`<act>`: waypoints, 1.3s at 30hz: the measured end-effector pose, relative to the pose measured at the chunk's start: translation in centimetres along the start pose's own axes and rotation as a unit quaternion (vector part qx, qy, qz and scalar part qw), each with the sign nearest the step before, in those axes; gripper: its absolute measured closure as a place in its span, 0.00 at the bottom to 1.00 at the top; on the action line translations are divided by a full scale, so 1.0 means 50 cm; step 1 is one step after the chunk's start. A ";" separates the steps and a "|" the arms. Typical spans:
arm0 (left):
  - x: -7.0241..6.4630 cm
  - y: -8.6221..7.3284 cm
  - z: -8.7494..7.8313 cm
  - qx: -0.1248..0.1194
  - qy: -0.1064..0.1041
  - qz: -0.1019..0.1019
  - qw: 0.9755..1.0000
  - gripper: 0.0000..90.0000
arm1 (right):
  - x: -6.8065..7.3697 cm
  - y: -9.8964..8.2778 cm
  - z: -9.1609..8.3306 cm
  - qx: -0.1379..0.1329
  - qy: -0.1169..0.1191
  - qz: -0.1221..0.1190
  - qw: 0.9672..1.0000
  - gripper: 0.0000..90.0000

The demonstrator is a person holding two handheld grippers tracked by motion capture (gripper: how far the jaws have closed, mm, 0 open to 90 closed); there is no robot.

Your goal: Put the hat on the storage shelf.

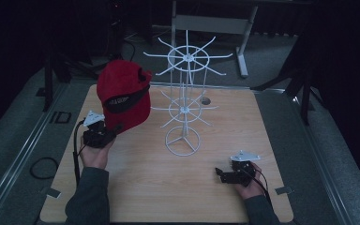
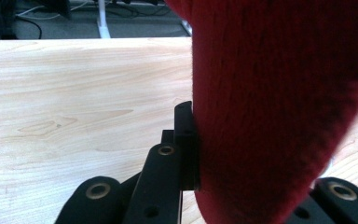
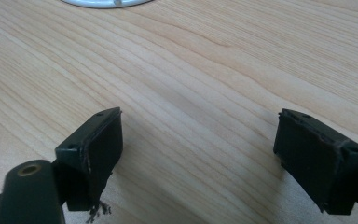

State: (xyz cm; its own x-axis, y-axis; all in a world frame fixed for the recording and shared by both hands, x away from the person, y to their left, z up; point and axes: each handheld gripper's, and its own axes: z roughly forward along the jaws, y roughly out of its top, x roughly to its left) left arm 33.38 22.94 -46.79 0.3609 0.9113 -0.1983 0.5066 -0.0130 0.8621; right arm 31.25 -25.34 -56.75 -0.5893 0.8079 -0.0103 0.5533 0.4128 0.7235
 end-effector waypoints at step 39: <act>-0.006 0.044 -0.037 -0.034 0.004 -0.004 0.999 0.95 | -0.001 0.000 0.000 -0.001 -0.001 -0.002 1.000 0.17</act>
State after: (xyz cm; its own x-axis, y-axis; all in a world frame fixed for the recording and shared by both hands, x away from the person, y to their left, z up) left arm 32.92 23.42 -43.95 0.3513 0.9142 -0.2022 0.4556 0.0217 0.8899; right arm 31.27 -25.36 -56.76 -0.5907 0.8067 -0.0141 0.5501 0.4155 0.7244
